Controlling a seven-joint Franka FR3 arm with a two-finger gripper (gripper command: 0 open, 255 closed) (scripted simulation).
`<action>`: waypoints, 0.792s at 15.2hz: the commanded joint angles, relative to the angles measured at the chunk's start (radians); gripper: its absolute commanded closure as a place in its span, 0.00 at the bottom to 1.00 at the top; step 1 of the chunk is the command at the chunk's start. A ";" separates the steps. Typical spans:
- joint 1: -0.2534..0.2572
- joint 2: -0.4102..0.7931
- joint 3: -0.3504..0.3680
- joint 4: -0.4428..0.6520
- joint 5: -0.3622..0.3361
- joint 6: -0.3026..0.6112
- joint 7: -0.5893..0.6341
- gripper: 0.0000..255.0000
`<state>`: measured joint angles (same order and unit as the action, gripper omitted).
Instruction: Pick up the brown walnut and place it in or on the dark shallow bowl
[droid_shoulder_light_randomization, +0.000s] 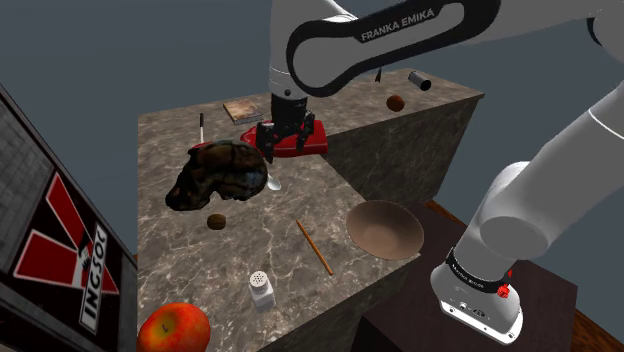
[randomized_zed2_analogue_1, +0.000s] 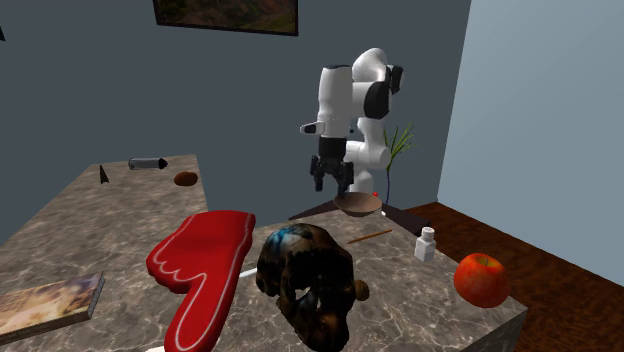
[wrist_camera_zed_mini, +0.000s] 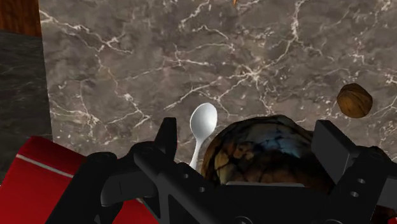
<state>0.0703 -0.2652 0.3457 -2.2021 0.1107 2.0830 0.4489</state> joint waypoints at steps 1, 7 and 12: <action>0.005 0.076 0.033 0.046 -0.022 0.021 0.046 0.00; 0.035 0.305 0.098 0.190 -0.120 0.068 0.175 0.00; 0.094 0.506 0.115 0.345 -0.219 0.073 0.278 0.00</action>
<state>0.1494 0.2052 0.4563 -1.8819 -0.0899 2.1530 0.7026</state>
